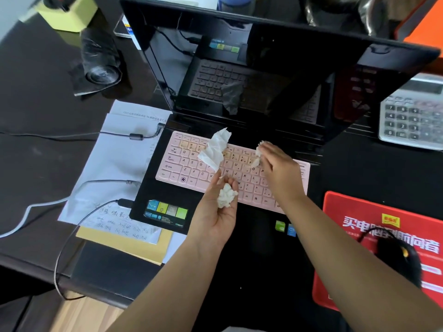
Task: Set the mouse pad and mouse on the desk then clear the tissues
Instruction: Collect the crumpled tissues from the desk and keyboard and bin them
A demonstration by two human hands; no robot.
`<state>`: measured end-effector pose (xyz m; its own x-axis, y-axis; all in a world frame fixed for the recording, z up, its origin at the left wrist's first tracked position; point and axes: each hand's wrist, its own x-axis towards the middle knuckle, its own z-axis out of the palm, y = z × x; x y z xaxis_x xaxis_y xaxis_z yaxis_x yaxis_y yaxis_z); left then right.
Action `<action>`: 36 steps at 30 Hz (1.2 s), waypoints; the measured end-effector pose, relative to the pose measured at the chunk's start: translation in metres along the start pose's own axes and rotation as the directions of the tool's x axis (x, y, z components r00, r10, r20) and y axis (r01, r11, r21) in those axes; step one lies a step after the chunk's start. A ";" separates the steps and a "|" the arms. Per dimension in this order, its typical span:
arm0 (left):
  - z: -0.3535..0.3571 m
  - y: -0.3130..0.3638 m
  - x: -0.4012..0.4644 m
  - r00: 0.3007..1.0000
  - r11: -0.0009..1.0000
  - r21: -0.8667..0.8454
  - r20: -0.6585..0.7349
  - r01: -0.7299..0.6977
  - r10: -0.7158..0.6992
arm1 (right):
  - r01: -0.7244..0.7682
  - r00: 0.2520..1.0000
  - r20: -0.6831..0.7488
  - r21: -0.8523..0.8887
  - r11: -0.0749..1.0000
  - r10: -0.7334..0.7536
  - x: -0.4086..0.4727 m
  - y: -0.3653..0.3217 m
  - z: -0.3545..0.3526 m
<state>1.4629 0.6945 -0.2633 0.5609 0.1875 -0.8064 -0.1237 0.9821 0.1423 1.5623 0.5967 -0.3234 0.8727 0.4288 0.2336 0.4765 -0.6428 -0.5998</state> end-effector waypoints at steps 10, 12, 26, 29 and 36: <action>0.003 0.001 0.001 0.999 1.000 0.014 0.030 -0.013 0.013 | -0.106 0.991 -0.058 0.162 0.981 0.117 -0.003 -0.008 -0.007; 0.001 0.000 0.001 0.999 1.000 0.008 0.034 -0.016 0.016 | -0.303 0.935 -0.062 0.368 0.879 0.348 -0.005 -0.021 -0.019; -0.010 -0.011 -0.022 0.999 0.973 0.229 0.024 0.040 -0.047 | 0.194 0.936 0.279 0.096 0.976 -0.214 -0.082 -0.078 -0.030; -0.011 -0.006 -0.028 0.995 0.973 0.216 0.037 0.082 -0.092 | 0.152 0.893 0.408 0.120 0.981 -0.188 -0.087 -0.084 -0.035; -0.019 0.021 -0.032 0.993 0.925 0.367 0.099 -0.095 0.062 | 0.234 0.877 0.362 0.252 0.939 -0.316 -0.076 -0.101 -0.029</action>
<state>1.4271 0.7084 -0.2457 0.6304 0.2495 -0.7351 0.1327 0.8984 0.4187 1.4511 0.6107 -0.2589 0.5758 0.8091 0.1173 0.6247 -0.3428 -0.7016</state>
